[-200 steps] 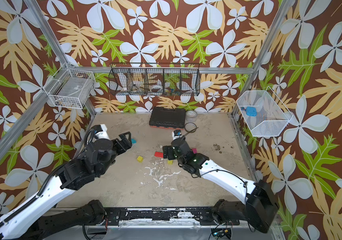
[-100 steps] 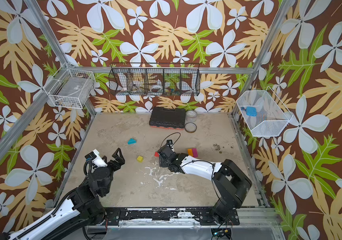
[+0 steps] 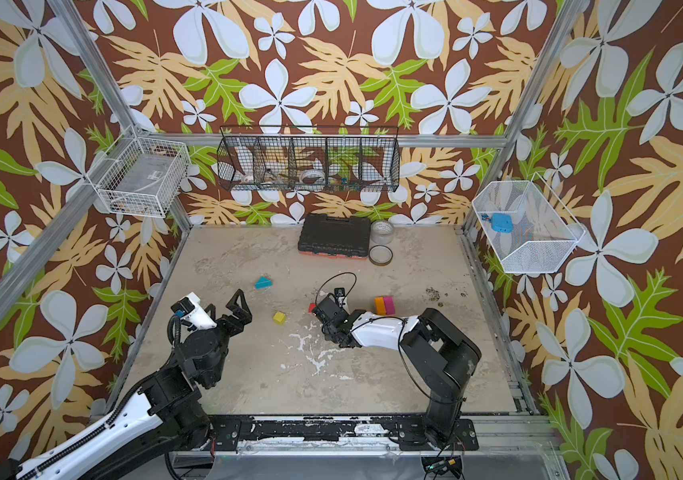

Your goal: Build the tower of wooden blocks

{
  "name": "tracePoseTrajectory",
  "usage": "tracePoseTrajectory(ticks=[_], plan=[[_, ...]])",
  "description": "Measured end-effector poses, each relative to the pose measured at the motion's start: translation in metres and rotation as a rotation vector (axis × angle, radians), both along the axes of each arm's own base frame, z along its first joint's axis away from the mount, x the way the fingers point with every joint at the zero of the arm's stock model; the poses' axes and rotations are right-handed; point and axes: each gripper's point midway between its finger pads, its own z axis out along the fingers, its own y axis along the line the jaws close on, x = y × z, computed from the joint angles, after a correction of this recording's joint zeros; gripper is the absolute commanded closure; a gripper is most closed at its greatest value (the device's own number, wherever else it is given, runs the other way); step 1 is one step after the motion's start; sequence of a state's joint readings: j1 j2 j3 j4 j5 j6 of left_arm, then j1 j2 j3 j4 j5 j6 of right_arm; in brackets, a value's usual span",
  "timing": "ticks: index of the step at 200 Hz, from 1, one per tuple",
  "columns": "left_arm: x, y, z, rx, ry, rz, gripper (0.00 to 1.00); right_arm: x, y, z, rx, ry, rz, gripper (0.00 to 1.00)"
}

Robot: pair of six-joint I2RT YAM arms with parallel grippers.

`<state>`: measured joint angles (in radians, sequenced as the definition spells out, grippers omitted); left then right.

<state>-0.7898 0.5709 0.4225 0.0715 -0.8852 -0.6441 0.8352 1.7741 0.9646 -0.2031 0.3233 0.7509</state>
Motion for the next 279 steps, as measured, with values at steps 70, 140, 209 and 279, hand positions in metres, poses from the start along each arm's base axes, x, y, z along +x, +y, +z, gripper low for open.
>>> tracePoseTrajectory(ticks=[70,140,209,279], plan=[[0.002,-0.004,0.000,0.010,-0.005,-0.014,0.00,0.005,0.000,0.000,-0.021,-0.010,-0.011,0.69],[0.011,-0.022,-0.009,0.034,0.006,-0.092,0.00,0.016,0.000,0.047,-0.006,-0.088,-0.001,0.87],[0.032,-0.032,-0.025,0.028,0.071,-0.185,0.00,0.064,-0.063,0.162,0.009,-0.286,-0.035,0.97],[0.037,-0.096,-0.018,-0.012,0.068,-0.511,0.00,0.037,-0.156,0.159,-0.035,-0.309,-0.125,0.95]])
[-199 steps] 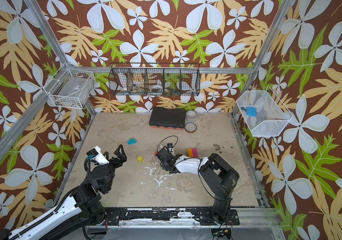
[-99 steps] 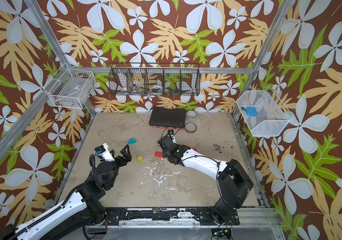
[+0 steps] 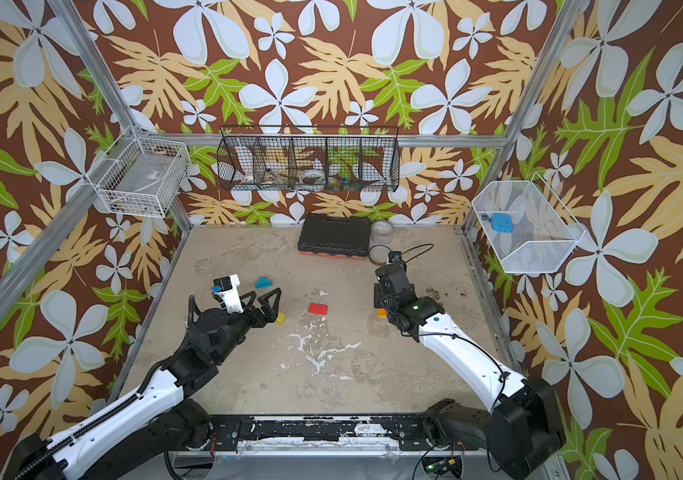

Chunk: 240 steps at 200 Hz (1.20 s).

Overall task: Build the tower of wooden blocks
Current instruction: 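Carry the yellow cube over the block stack with the right gripper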

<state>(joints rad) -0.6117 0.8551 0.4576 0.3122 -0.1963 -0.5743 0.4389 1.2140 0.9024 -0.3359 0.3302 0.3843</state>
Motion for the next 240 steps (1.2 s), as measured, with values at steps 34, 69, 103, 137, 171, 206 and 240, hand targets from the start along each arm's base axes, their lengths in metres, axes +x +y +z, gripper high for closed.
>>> tracePoseTrajectory(ticks=[34,69,103,137,171,206,240], plan=[[0.002,-0.012,-0.007,0.015,0.025,-0.052,0.00,0.000,-0.024,-0.030,-0.014,0.071,-0.036,0.99],[0.003,-0.017,-0.007,0.024,0.027,-0.074,0.00,0.003,-0.031,-0.052,-0.010,0.136,-0.050,0.98],[0.003,-0.019,-0.011,0.035,0.035,-0.083,0.00,0.006,-0.033,-0.060,-0.004,0.158,-0.051,0.95],[0.003,-0.021,-0.012,0.036,0.040,-0.093,0.00,0.007,-0.030,-0.070,0.003,0.190,-0.038,0.95],[0.003,-0.021,-0.010,0.034,0.036,-0.092,0.00,0.008,-0.026,-0.081,0.007,0.227,-0.021,0.96],[0.003,-0.021,-0.010,0.034,0.035,-0.092,0.00,0.008,-0.022,-0.089,0.014,0.254,-0.005,0.96],[0.003,-0.021,-0.010,0.034,0.036,-0.092,0.00,0.009,-0.017,-0.096,0.018,0.278,0.018,0.96]])
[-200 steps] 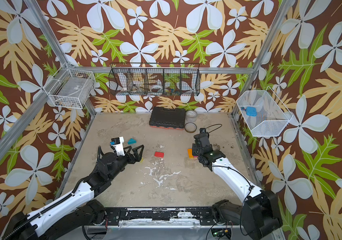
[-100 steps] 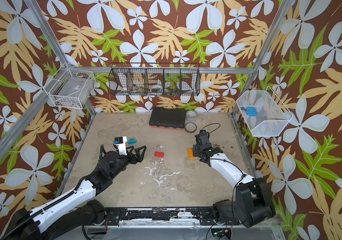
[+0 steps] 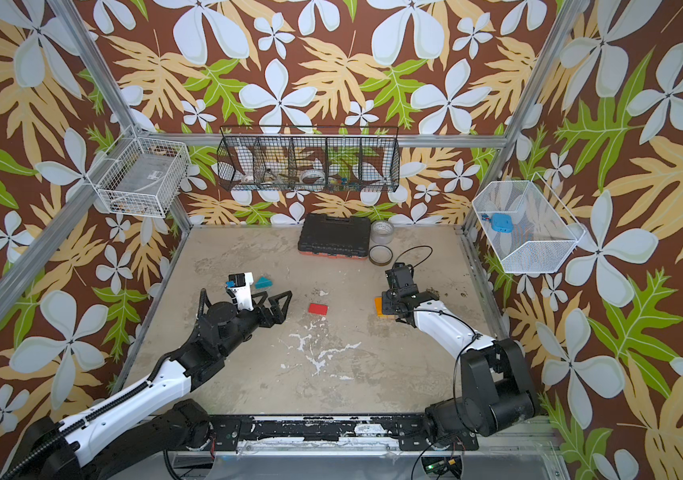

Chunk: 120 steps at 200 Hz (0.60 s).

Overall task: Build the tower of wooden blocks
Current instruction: 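Carry the yellow cube over the block stack with the right gripper, then lower the yellow cube onto the magenta and orange blocks with the right gripper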

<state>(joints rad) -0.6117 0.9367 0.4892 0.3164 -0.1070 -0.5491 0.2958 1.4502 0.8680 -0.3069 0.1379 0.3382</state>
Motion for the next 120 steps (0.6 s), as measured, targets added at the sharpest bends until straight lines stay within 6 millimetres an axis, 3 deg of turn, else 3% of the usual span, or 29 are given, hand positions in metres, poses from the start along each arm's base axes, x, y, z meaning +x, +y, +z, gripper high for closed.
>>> tracePoseTrajectory(ticks=[120], plan=[[0.000,-0.001,0.000,-0.001,0.001,-0.003,0.00,0.000,0.006,-0.014,0.011,0.043,0.026,0.96]])
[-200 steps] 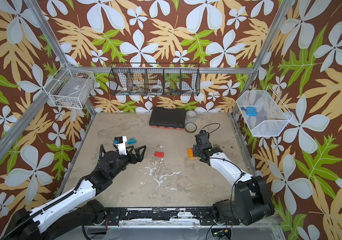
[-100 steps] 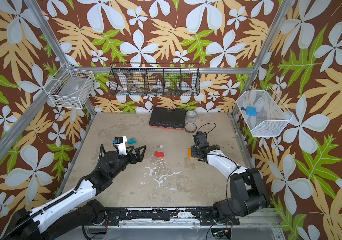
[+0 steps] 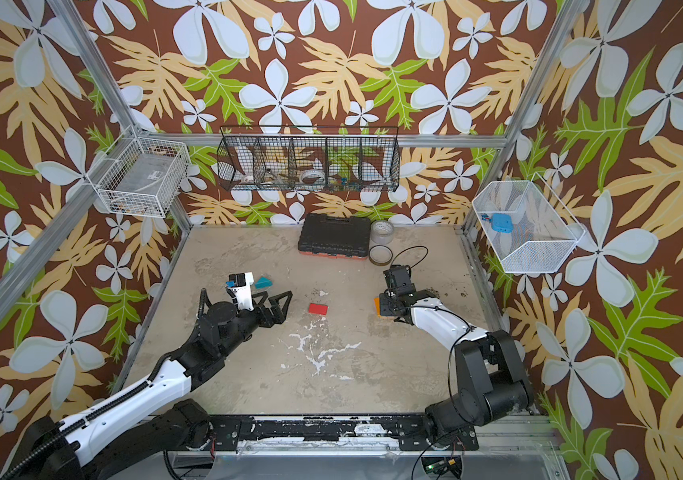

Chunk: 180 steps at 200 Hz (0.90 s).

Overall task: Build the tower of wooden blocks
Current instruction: 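Lower the yellow cube onto the magenta and orange blocks with the right gripper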

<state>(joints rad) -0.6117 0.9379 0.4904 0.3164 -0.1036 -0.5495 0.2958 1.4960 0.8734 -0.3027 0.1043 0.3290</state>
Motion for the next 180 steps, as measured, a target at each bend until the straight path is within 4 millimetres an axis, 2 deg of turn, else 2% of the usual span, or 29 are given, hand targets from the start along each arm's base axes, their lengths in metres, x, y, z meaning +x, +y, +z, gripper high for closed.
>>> tracePoseTrajectory(ticks=[180], plan=[[-0.0004,-0.0011,-0.0003,-0.001,0.002,-0.007,0.00,0.0023,0.0009,-0.0035,0.000,0.006,0.001,0.90]])
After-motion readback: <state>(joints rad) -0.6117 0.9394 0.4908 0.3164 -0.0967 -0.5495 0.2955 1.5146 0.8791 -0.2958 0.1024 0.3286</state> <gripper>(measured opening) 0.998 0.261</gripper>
